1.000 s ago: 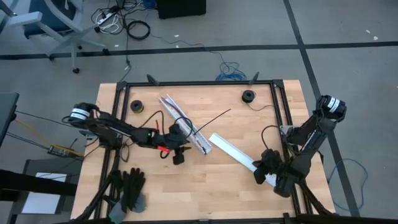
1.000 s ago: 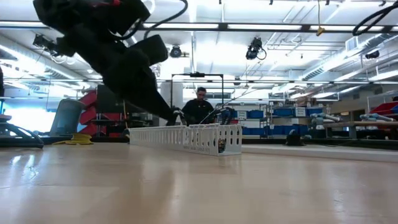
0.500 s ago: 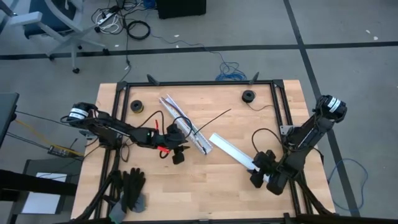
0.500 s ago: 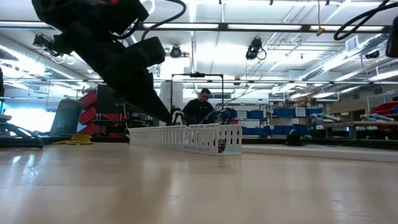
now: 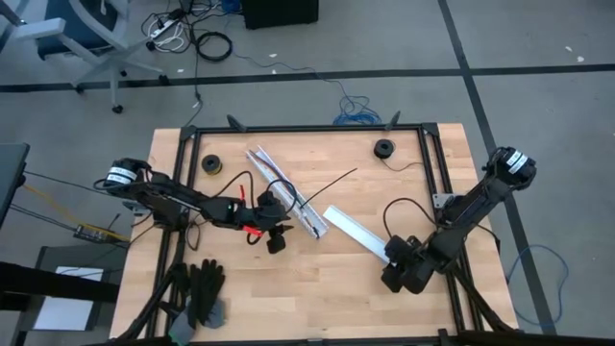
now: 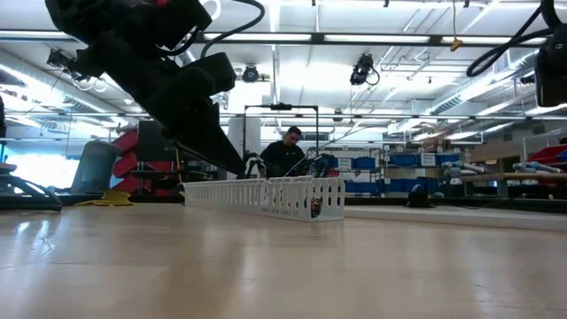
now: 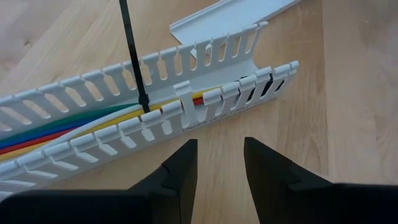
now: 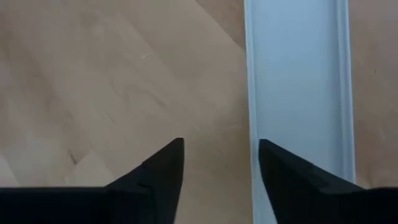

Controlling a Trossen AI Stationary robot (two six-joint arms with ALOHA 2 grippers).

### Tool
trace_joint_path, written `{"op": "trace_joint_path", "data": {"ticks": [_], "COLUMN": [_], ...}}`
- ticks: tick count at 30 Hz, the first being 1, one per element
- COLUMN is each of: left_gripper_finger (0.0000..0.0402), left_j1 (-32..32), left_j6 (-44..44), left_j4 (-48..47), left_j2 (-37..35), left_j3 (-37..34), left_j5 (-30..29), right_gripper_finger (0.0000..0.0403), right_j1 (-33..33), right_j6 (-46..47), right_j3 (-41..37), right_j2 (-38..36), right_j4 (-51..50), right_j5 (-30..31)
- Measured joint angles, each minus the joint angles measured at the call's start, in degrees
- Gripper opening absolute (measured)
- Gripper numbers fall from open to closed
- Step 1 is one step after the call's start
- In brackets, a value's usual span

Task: Ziptie cables
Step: Close the white cable duct

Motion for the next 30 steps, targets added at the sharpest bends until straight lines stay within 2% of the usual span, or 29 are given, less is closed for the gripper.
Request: {"op": "trace_joint_path", "data": {"ticks": [6, 10, 15, 18, 25, 30], "left_gripper_finger": [0.0106, 0.0106, 0.0106, 0.0106, 0.0106, 0.0106], "left_j1": [-0.5, -1.2, -2.0, -2.5, -3.6, -4.3], "left_j6": [-0.3, -1.2, -2.2, -2.7, -2.7, -2.7], "left_j4": [0.0, 0.2, 0.4, 0.5, 1.9, 2.0], "left_j2": [0.0, 0.0, 0.0, 0.0, 0.0, 0.1], "left_j3": [0.0, 0.0, 0.0, 0.0, 0.0, 0.0], "left_j5": [0.0, -0.2, -0.8, -0.8, -1.1, -1.4], "right_gripper_finger": [0.0116, 0.0076, 0.0009, 0.0005, 0.0001, 0.0], "right_j1": [-1.0, -0.8, -1.7, -2.1, -1.6, 0.1], "right_j6": [-1.7, -4.9, -5.8, -5.9, -2.3, 1.0], "right_j3": [1.0, 3.8, 6.1, 6.7, 6.1, 6.4], "right_j2": [7.8, 12.4, 13.0, 13.1, 10.9, 4.8], "right_j4": [2.2, 3.4, -0.1, -1.3, -2.0, 0.0], "right_j5": [-5.3, -3.8, -3.1, -2.6, 6.0, 15.7]}}
